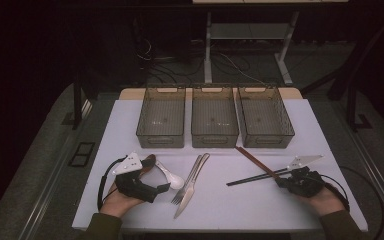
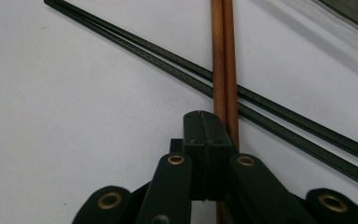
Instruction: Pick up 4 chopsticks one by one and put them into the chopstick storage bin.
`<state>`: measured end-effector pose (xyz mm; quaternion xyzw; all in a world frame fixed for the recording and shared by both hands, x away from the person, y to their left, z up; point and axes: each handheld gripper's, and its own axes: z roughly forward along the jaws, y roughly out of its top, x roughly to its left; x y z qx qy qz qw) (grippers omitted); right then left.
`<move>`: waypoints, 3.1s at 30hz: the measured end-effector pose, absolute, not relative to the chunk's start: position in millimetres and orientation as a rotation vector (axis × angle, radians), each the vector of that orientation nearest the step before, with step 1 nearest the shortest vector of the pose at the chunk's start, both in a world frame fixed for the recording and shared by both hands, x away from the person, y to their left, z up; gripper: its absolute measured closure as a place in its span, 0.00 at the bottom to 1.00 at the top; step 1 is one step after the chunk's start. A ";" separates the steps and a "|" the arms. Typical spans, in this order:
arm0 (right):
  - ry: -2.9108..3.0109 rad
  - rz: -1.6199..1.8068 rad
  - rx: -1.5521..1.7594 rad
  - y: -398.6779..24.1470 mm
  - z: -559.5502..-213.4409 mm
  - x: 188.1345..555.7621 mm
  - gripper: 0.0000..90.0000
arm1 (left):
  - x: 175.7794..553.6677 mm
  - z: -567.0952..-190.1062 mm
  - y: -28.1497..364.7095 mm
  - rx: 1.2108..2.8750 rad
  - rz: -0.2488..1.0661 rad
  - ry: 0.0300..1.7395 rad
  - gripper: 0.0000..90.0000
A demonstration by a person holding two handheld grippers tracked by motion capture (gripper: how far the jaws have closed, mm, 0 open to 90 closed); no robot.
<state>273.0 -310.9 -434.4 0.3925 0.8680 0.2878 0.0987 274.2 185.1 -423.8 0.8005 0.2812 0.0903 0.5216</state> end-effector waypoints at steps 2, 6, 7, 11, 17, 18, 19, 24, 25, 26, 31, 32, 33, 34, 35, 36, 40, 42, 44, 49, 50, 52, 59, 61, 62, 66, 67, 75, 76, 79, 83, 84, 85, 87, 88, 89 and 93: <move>2.568 0.852 1.159 -310.7 -434.6 273.1 1.00 | 273.7 -427.4 183.6 1.923 0.198 0.681 0.00; 2.574 0.860 1.165 -310.2 -433.8 272.2 1.00 | 272.7 -429.3 180.2 1.937 0.198 0.669 0.00; 2.576 0.861 1.157 -310.4 -433.4 271.9 1.00 | 272.7 -428.8 180.2 1.940 0.203 0.665 0.00; 2.554 0.942 1.142 -309.3 -424.4 268.1 0.93 | 272.3 -426.7 182.4 1.926 0.212 0.669 0.00; 2.531 0.998 1.095 -299.5 -412.8 279.3 0.86 | 272.4 -425.6 181.4 1.935 0.222 0.669 0.00; 2.533 0.982 1.090 -297.0 -413.3 283.3 0.86 | 272.3 -425.8 180.8 1.936 0.223 0.669 0.00; 2.537 0.972 1.091 -294.3 -414.3 286.3 0.86 | 272.1 -426.1 180.3 1.937 0.220 0.671 0.00; 2.545 0.935 1.086 -288.2 -419.6 301.4 0.87 | 271.9 -426.2 179.9 1.940 0.216 0.665 0.00; 2.548 0.936 1.093 -287.5 -420.9 303.2 0.88 | 271.9 -426.1 180.0 1.943 0.216 0.661 0.00; 2.556 0.926 1.094 -286.9 -422.5 305.1 0.88 | 271.7 -426.3 179.5 1.939 0.214 0.663 0.00; 2.561 0.893 1.092 -284.7 -428.1 311.0 0.89 | 271.5 -426.3 178.2 1.937 0.214 0.661 0.00; 2.560 0.891 1.090 -284.8 -428.1 311.6 0.89 | 271.5 -426.1 178.3 1.941 0.215 0.659 0.00; 2.554 0.892 1.092 -284.6 -428.2 311.9 0.90 | 271.5 -426.1 178.2 1.941 0.215 0.659 0.00; 2.553 0.891 1.092 -284.6 -428.4 312.0 0.90 | 271.6 -426.1 178.1 1.941 0.214 0.659 0.00; 2.554 0.883 1.090 -284.7 -428.7 312.0 0.90 | 271.6 -426.1 178.0 1.941 0.214 0.659 0.00; 2.554 0.878 1.092 -284.8 -429.0 311.9 0.91 | 271.6 -426.0 178.1 1.944 0.214 0.658 0.00; 2.550 0.876 1.086 -284.3 -429.5 312.0 0.91 | 271.4 -426.1 178.0 1.941 0.212 0.657 0.00; 2.552 0.879 1.087 -283.9 -429.6 311.6 0.91 | 271.3 -426.0 178.0 1.938 0.211 0.657 0.00; 2.551 0.876 1.082 -284.2 -429.7 311.8 0.91 | 271.3 -426.1 177.9 1.939 0.210 0.657 0.00; 2.549 0.874 1.073 -283.7 -429.9 311.4 0.92 | 271.4 -426.1 177.7 1.944 0.209 0.655 0.00; 2.548 0.874 1.071 -283.6 -430.0 311.4 0.92 | 271.3 -426.0 177.7 1.944 0.209 0.655 0.00; 2.547 0.872 1.067 -283.6 -430.1 311.2 0.92 | 271.2 -426.0 177.6 1.941 0.208 0.655 0.00; 2.541 0.858 1.056 -284.6 -430.0 311.1 0.90 | 271.1 -425.8 177.7 1.944 0.209 0.651 0.00; 2.538 0.857 1.063 -285.3 -430.1 310.8 0.90 | 271.2 -425.6 178.1 1.946 0.209 0.649 0.00; 2.542 0.859 1.065 -285.4 -430.2 310.9 0.90 | 271.1 -425.7 177.9 1.943 0.208 0.652 0.00; 2.563 0.842 1.058 -282.3 -432.9 310.6 0.90 | 270.9 -425.6 177.6 1.942 0.207 0.650 0.00; 2.565 0.837 1.051 -281.6 -433.6 310.7 0.90 | 270.9 -425.6 177.6 1.941 0.207 0.650 0.00; 2.560 0.845 1.050 -278.8 -435.0 311.9 0.91 | 270.8 -425.8 177.0 1.943 0.205 0.650 0.00; 2.560 0.847 1.048 -278.5 -435.2 312.1 0.91 | 270.8 -425.8 176.9 1.943 0.205 0.649 0.00; 2.560 0.852 1.060 -277.6 -435.8 312.4 0.91 | 270.8 -425.6 177.0 1.945 0.205 0.649 0.00; 2.559 0.853 1.062 -276.5 -437.0 314.0 0.91 | 270.9 -425.6 177.0 1.946 0.204 0.648 0.00; 2.559 0.854 1.067 -276.4 -437.2 314.3 0.91 | 270.8 -425.6 177.0 1.945 0.204 0.648 0.00; 2.559 0.856 1.069 -276.4 -437.4 314.5 0.91 | 270.8 -425.6 177.1 1.945 0.204 0.649 0.00; 2.557 0.859 1.075 -276.4 -437.9 314.8 0.91 | 271.1 -425.6 177.2 1.946 0.204 0.647 0.00; 2.557 0.861 1.077 -276.4 -438.0 314.9 0.92 | 271.0 -425.7 177.1 1.946 0.203 0.648 0.00; 2.557 0.862 1.084 -276.5 -437.8 314.9 0.92 | 270.9 -425.7 177.0 1.946 0.203 0.648 0.00; 2.561 0.868 1.088 -277.1 -437.7 314.9 0.92 | 270.8 -425.8 176.7 1.945 0.202 0.648 0.00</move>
